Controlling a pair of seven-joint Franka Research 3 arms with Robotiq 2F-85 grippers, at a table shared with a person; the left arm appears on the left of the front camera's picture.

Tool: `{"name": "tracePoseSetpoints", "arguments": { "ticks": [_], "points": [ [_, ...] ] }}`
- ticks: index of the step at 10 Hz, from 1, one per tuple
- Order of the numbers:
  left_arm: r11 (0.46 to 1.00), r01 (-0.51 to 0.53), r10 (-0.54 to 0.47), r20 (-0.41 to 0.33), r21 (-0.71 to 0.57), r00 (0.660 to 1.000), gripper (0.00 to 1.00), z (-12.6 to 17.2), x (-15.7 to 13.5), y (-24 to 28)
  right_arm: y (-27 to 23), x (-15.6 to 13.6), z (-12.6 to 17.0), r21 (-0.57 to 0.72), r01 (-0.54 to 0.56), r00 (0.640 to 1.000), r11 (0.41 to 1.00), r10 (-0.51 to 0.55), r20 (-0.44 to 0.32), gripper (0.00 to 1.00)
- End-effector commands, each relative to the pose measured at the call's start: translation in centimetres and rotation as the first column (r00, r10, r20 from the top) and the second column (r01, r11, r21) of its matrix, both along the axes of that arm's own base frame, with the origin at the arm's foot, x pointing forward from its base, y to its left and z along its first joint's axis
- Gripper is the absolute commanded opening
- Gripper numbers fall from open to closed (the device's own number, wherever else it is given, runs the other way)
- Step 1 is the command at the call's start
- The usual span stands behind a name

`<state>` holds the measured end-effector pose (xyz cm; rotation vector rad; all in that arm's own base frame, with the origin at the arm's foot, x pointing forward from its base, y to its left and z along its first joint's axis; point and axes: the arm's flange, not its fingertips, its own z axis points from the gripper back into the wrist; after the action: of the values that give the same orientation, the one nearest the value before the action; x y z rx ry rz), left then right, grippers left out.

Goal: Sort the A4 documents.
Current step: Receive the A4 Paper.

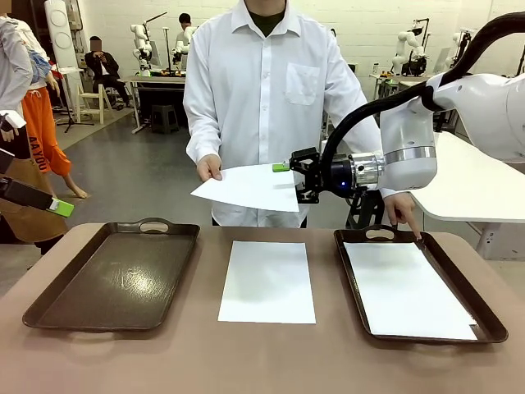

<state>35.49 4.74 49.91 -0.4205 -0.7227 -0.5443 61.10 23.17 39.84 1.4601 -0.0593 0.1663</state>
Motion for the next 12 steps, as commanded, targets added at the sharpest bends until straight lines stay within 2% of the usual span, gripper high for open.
{"name": "tracePoseSetpoints", "arguments": {
  "ticks": [1, 2, 3, 4, 5, 6, 10, 11, 12],
  "points": [
    [1.0, 0.019, -0.019, 0.01, -0.013, 1.0, 1.0, -0.3, 0.1, 0.2, 0.0, 0.3, -0.2, 0.02, -0.01, 1.0, 1.0, 0.01, -0.005, 0.46],
    [1.0, 0.019, -0.019, 0.01, -0.013, 1.0, 1.0, -0.3, 0.1, 0.2, -0.1, 0.3, -0.2, 0.018, -0.014, 1.0, 1.0, 0.014, -0.007, 0.33],
    [1.0, 0.019, -0.019, 0.01, -0.013, 1.0, 1.0, -0.3, 0.1, 0.2, -0.1, 0.2, -0.2, 0.018, -0.02, 1.0, 1.0, 0.02, -0.01, 0.28],
    [1.0, 0.019, -0.019, 0.01, -0.013, 1.0, 1.0, -0.3, 0.1, 0.2, -0.3, 0.2, -0.3, 0.02, -0.022, 1.0, 1.0, 0.023, -0.016, 0.15],
    [1.0, 0.019, -0.019, 0.01, -0.013, 1.0, 1.0, -0.3, 0.1, 0.2, -0.2, 0.3, -0.4, 0.024, -0.025, 0.999, 0.999, 0.026, -0.021, 0.1],
    [1.0, 0.019, -0.019, 0.01, -0.013, 1.0, 1.0, -0.3, 0.1, 0.2, -0.1, 0.2, -0.5, 0.026, -0.033, 0.999, 0.999, 0.033, -0.024, 0.0],
    [1.0, 0.019, -0.019, 0.01, -0.013, 1.0, 1.0, -0.3, 0.1, 0.2, 0.3, -0.1, -0.7, 0.037, -0.051, 0.998, 0.998, 0.053, -0.033, 0.0],
    [1.0, 0.019, -0.019, 0.01, -0.013, 1.0, 1.0, -0.3, 0.1, 0.2, 0.3, -0.4, -0.5, 0.056, -0.073, 0.997, 0.996, 0.074, -0.011, 0.0],
    [1.0, 0.019, -0.019, 0.01, -0.013, 1.0, 1.0, -0.3, 0.1, 0.2, 0.1, -1.2, 0.0, 0.126, -0.253, 0.966, 0.959, 0.243, 0.088, 0.0]
  ]
}}
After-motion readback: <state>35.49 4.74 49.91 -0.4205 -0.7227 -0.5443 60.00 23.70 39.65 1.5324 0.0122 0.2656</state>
